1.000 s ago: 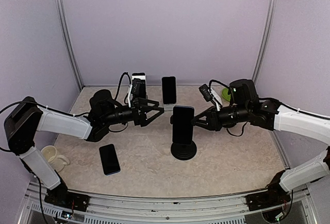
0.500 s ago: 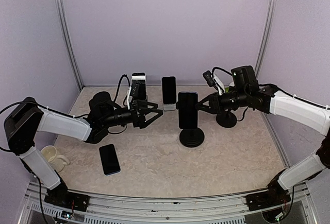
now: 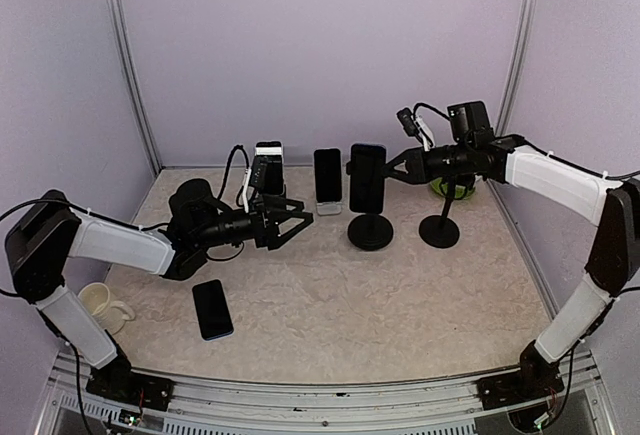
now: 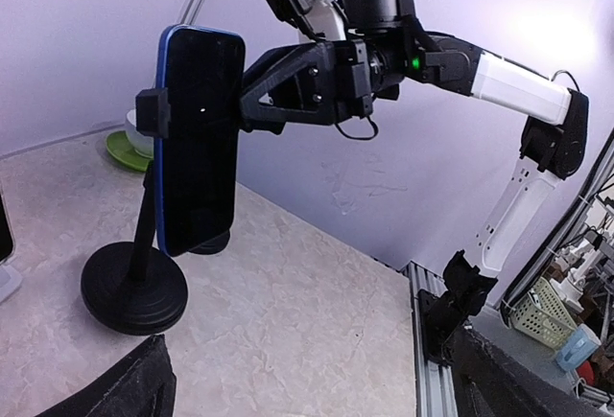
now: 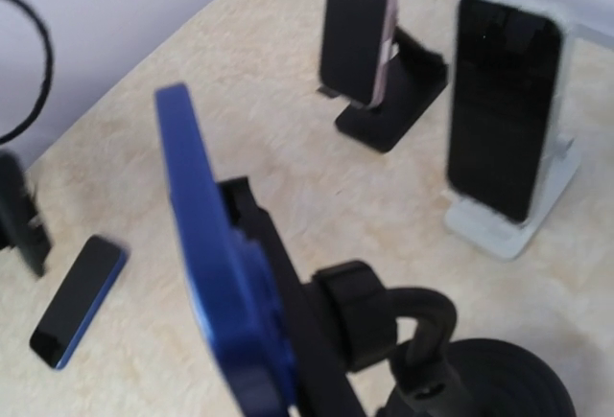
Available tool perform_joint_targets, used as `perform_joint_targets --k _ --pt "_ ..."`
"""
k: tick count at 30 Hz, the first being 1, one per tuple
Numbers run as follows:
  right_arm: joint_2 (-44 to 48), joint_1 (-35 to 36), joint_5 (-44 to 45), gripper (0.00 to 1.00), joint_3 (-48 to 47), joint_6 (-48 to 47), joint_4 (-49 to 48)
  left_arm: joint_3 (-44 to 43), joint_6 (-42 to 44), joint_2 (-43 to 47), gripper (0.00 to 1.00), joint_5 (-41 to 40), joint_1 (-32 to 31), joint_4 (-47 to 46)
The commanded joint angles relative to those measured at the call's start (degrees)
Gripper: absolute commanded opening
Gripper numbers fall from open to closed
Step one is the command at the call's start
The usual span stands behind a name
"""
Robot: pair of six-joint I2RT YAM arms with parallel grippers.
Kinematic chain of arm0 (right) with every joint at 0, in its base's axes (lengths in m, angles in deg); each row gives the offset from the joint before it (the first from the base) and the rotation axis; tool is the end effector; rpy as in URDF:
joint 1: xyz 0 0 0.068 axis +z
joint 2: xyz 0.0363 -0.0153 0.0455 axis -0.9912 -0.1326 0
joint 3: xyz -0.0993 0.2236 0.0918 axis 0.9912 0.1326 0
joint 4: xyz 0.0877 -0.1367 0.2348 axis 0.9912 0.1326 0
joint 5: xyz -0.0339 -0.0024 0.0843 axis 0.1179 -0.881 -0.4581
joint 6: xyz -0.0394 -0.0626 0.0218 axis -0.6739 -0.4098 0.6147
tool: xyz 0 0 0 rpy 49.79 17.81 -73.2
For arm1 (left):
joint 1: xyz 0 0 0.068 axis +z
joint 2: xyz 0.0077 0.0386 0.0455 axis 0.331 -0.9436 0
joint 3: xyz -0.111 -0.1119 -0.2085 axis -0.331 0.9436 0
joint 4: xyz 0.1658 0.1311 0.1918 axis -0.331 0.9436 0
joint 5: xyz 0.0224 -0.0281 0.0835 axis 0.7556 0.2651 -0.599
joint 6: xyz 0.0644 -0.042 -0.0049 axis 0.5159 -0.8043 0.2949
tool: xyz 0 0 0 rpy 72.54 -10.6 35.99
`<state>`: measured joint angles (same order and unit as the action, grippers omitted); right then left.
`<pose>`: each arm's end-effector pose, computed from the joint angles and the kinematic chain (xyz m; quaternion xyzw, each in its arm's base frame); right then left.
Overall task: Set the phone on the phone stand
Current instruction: Move the phone stand with the phone to the center of the board.
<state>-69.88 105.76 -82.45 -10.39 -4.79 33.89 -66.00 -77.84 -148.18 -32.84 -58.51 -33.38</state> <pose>0.3623 0.1990 0.2933 -0.2636 0.7976 0.3868 0.3805 0.2663 -0.2663 0.2034 0.2864 0.6219 -0.5590 0.4677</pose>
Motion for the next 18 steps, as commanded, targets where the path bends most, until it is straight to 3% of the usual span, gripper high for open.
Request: perform_joint_targets --k 1,18 --pt "-2.5 -3.7 -6.9 0.04 -7.4 -1.6 -5.7 0.9 0.1 2.0 0.97 0.1 0.4 -1.6" --pt "-17.3 -15.0 -18.3 0.03 -23.9 -1.5 -3.7 1.4 0.8 3.6 0.99 -0.9 0.2 0.4"
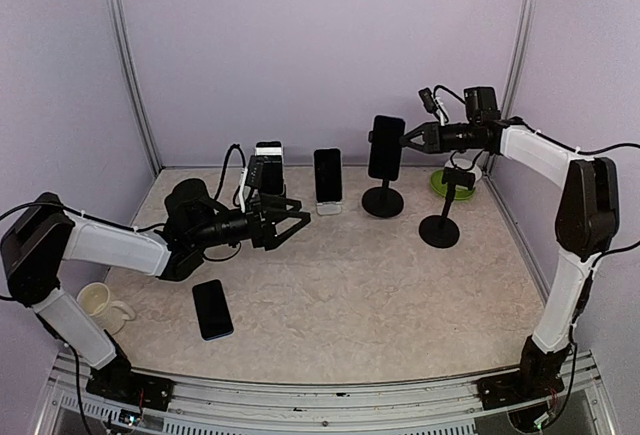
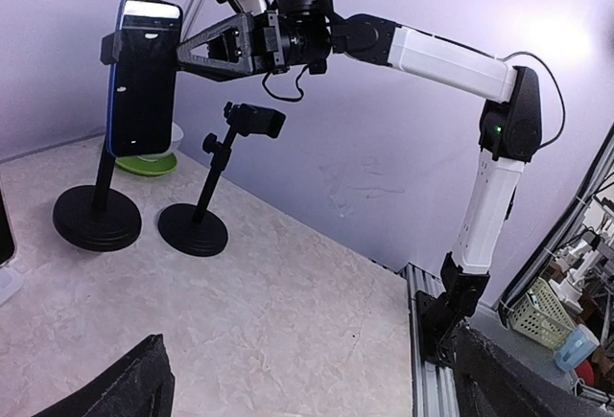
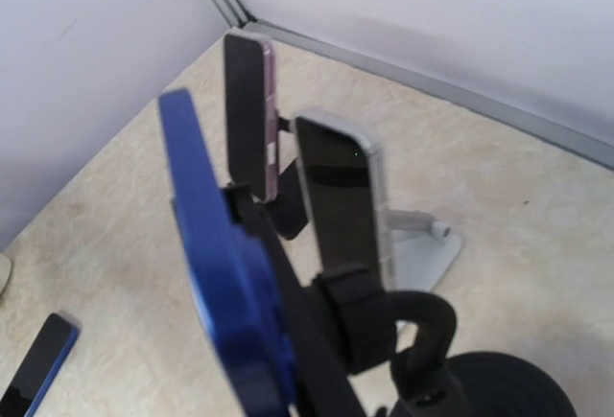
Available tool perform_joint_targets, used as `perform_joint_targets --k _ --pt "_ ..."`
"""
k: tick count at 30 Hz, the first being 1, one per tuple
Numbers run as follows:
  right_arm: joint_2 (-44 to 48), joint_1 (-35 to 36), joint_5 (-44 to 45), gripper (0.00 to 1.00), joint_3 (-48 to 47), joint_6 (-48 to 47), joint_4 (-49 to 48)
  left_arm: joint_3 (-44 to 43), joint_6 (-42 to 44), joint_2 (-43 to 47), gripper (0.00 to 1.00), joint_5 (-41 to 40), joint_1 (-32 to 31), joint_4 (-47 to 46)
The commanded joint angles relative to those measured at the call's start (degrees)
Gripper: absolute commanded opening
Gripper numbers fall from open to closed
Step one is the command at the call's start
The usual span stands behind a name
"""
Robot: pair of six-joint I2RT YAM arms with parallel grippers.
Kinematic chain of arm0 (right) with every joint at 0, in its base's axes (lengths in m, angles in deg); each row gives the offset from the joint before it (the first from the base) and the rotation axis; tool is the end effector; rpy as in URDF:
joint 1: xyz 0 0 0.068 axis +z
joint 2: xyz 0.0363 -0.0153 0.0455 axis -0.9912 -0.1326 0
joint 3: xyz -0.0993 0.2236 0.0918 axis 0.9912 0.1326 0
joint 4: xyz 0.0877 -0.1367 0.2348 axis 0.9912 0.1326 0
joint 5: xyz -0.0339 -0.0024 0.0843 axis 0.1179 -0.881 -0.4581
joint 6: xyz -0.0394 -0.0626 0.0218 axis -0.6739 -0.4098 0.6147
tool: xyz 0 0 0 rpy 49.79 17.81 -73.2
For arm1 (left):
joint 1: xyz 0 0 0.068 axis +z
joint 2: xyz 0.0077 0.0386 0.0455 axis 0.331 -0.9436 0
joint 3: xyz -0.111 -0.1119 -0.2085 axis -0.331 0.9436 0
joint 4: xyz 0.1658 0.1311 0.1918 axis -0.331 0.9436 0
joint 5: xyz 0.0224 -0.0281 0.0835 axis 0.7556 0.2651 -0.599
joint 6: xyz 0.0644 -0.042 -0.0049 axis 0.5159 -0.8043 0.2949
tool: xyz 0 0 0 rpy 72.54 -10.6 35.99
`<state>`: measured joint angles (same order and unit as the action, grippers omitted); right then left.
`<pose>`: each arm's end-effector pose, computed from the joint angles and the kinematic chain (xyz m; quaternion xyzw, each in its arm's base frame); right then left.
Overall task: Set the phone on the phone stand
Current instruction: Move the phone stand with the phone to the center of the board.
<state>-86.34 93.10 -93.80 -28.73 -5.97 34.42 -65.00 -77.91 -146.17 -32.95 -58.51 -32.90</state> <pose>0.4594 0.1363 0.2974 -0.2311 0.7821 0.4140 0.4044 0.2618 -0.2625 0.2086 0.2860 0.6190 -0.5597 0.4709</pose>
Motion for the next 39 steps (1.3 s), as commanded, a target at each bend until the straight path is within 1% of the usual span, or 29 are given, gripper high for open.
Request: perform_joint_targets --k 1,9,15,19,28,39 --pt "-1.4 -3.0 -7.5 0.03 -6.4 -0.3 -4.0 0.3 0.9 1.6 0.99 -0.8 0.2 0.0" --pt "-6.4 -6.4 -11.6 0.03 -13.3 -1.2 -1.8 0.6 1.0 2.5 0.99 -1.3 0.0 0.7" --pt "-9.9 -7.2 -10.4 0.03 -19.6 -6.2 4.2 1.0 1.8 3.6 0.99 -1.7 0.0 1.9" --pt "-12.0 -8.1 -10.3 0.03 -22.5 -7.4 6.7 1.6 1.9 4.4 0.99 -1.8 0.0 2.1" --pt "-14.6 -9.4 -11.1 0.03 -24.7 -10.4 10.3 2.6 2.7 5.8 0.99 -2.3 0.0 3.6" --pt "-16.7 -10.6 -11.6 0.03 -24.7 -12.4 11.7 3.0 2.6 5.9 0.99 -2.7 -0.1 3.7"
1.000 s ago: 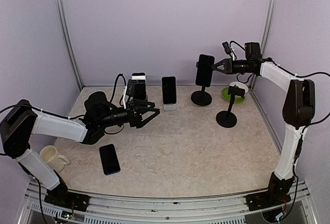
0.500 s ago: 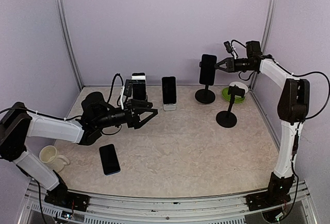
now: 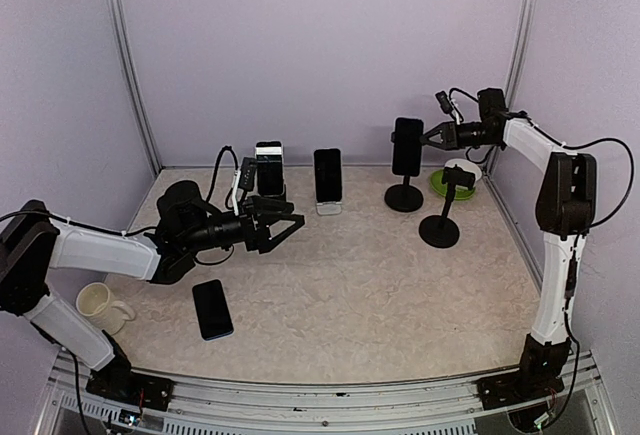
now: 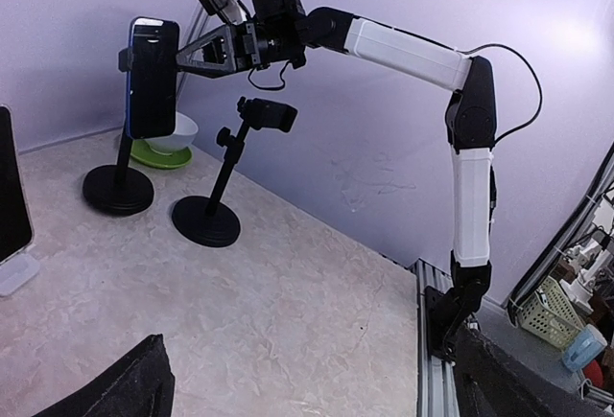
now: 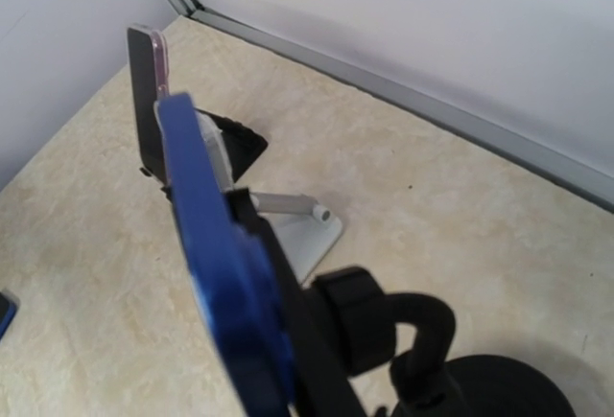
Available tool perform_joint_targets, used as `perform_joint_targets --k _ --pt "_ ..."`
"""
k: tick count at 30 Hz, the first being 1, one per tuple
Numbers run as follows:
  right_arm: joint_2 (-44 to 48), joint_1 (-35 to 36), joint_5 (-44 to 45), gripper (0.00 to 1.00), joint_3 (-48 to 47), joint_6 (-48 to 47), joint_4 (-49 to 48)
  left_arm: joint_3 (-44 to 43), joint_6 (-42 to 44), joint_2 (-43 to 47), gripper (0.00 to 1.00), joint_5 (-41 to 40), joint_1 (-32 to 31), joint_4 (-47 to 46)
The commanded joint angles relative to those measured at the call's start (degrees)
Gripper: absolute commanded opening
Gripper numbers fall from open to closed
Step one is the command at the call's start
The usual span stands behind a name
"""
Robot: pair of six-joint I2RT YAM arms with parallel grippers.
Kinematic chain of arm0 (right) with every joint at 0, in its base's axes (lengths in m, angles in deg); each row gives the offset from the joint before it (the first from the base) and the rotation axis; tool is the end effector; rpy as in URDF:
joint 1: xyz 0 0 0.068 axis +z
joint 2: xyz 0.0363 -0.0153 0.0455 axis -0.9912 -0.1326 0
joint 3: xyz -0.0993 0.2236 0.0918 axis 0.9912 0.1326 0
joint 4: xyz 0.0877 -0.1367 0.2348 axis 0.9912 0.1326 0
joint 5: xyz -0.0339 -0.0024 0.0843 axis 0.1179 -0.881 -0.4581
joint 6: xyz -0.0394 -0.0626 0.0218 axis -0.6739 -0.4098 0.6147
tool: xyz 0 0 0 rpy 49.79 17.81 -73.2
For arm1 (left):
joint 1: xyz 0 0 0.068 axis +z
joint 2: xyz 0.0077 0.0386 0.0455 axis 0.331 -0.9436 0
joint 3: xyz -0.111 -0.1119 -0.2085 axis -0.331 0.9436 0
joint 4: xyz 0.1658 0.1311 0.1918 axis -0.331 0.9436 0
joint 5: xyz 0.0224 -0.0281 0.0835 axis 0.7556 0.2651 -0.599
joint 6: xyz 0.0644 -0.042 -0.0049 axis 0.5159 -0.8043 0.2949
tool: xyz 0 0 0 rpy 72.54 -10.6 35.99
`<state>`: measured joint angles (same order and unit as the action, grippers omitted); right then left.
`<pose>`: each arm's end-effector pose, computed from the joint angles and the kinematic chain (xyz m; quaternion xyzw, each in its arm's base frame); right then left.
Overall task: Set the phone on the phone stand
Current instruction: Move the phone stand with the phone to the center of the board.
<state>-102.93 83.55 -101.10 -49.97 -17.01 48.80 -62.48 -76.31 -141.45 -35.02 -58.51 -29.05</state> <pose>0.5236 0.0644 0.2755 -0.2363 0.7908 0.4051 0.3933 0.2531 -0.2529 0.2129 0.2807 0.6303 -0.5428 0.4788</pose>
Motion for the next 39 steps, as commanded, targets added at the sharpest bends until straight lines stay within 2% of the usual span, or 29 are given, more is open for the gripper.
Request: perform_joint_targets --k 1,12,22,35,39 --pt "-0.1 -1.2 -4.5 0.03 -3.5 -1.4 -2.7 0.4 1.2 1.2 0.99 -0.6 0.0 0.0" --pt "-0.8 -1.3 -5.5 0.04 -2.7 -3.3 -2.3 0.3 1.1 0.8 0.99 -0.8 -0.1 0.1" --pt "0.4 -1.3 -4.8 0.26 -0.6 -3.3 -2.9 0.2 0.9 0.5 0.99 -0.7 -0.2 -0.4" --pt "2.5 -1.3 -3.4 0.39 0.5 -3.8 -2.9 0.6 1.1 0.9 0.99 -0.6 -0.2 -0.2" --pt "3.7 -1.3 -2.0 0.53 1.0 -3.6 -3.1 0.4 0.9 0.9 0.99 -0.6 -0.2 -0.5"
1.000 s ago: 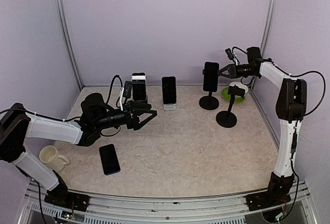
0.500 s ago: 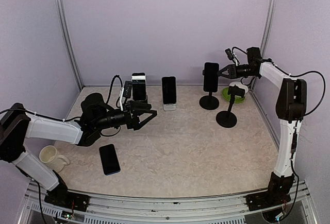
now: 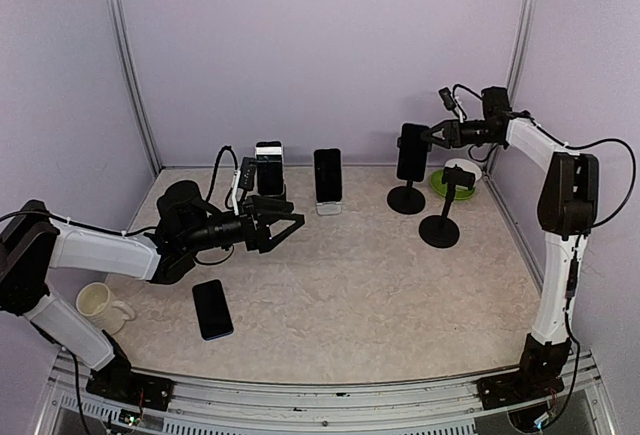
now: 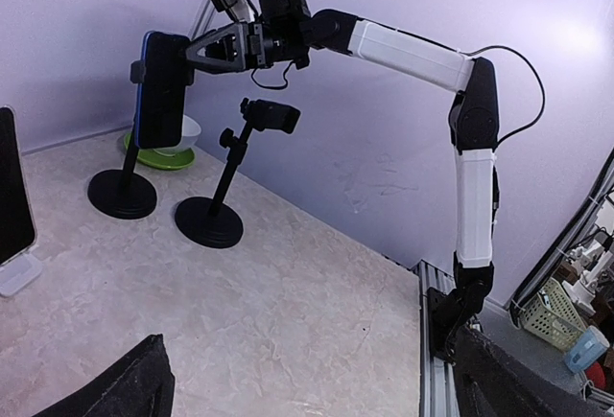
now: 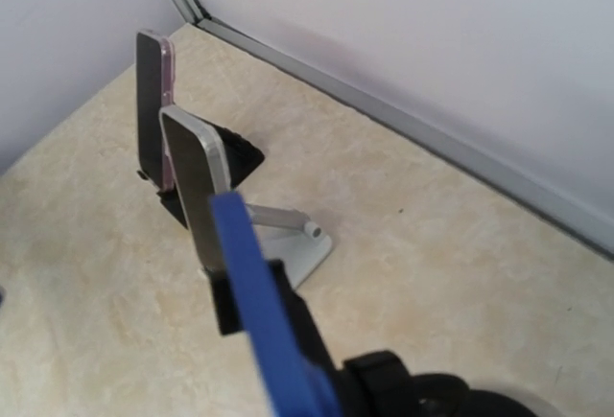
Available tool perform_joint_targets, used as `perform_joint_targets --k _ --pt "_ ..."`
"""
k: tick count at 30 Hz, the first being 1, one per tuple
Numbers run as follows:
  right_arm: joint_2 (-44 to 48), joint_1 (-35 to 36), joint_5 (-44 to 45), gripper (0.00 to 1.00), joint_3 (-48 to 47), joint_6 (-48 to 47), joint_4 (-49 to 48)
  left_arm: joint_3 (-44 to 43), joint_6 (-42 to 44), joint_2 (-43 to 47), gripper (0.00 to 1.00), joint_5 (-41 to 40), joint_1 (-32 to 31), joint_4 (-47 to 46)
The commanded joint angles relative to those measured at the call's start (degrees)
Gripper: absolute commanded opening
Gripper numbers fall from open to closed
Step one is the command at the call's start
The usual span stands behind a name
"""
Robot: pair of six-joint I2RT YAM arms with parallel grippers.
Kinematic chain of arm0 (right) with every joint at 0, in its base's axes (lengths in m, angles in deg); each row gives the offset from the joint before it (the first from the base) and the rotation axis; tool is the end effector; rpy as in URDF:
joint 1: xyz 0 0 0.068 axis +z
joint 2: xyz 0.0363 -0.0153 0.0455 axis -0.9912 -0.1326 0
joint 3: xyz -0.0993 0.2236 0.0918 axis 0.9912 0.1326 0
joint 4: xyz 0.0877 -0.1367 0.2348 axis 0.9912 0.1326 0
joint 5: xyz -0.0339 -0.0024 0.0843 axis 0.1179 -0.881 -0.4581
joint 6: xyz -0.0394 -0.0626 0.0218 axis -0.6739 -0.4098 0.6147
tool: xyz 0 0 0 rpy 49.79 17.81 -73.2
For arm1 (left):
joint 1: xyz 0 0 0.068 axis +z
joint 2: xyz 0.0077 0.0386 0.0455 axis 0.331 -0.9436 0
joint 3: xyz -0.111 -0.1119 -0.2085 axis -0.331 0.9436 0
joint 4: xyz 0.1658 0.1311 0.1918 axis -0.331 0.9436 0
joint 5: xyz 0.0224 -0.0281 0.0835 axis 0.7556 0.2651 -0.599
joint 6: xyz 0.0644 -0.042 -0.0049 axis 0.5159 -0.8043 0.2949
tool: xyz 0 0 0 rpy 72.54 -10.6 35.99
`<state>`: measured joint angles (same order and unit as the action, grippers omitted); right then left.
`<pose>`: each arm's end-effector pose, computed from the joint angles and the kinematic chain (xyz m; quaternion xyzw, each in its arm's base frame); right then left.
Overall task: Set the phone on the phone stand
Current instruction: Move the phone stand with the phone to the center of the board, then move the phone stand to the center of the board.
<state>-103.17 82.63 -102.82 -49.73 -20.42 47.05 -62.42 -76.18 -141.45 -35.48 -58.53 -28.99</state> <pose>0.5259 0.0571 0.2755 -0.2631 0.7742 0.3993 0.4147 0.2534 -0.2527 0.2124 0.2787 0.6318 -0.5404 0.4807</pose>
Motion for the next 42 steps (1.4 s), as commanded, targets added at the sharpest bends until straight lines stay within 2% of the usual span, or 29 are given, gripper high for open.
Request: perform_joint_targets --k 1,4,8,23,25,31,42 --pt "4.3 -0.3 0.0 0.56 1.0 0.0 -1.5 0.3 0.8 0.9 0.99 -0.1 -0.2 -0.5" --pt "6.1 -0.3 1.9 0.67 1.9 0.6 -2.4 0.2 0.9 0.9 0.99 -0.1 -0.2 -0.6" --pt "8.5 -0.4 4.8 0.76 3.8 0.8 -3.2 0.3 0.8 0.9 0.99 -0.1 -0.2 -0.7" --pt "20.6 -0.3 11.5 0.94 20.9 9.1 -16.1 1.6 0.9 1.8 0.99 -0.1 -0.3 -1.5" --pt "22.4 -0.3 12.0 1.00 23.7 10.5 -17.9 1.5 0.8 1.7 0.99 -0.2 -0.3 -1.6" --pt "29.3 -0.3 15.9 1.00 32.3 14.0 -23.4 1.4 0.6 1.5 0.99 -0.2 -0.3 -1.7" --pt "41.0 -0.1 29.4 1.00 46.4 16.5 -25.9 2.0 -0.9 0.2 0.99 -0.6 -0.3 -4.0"
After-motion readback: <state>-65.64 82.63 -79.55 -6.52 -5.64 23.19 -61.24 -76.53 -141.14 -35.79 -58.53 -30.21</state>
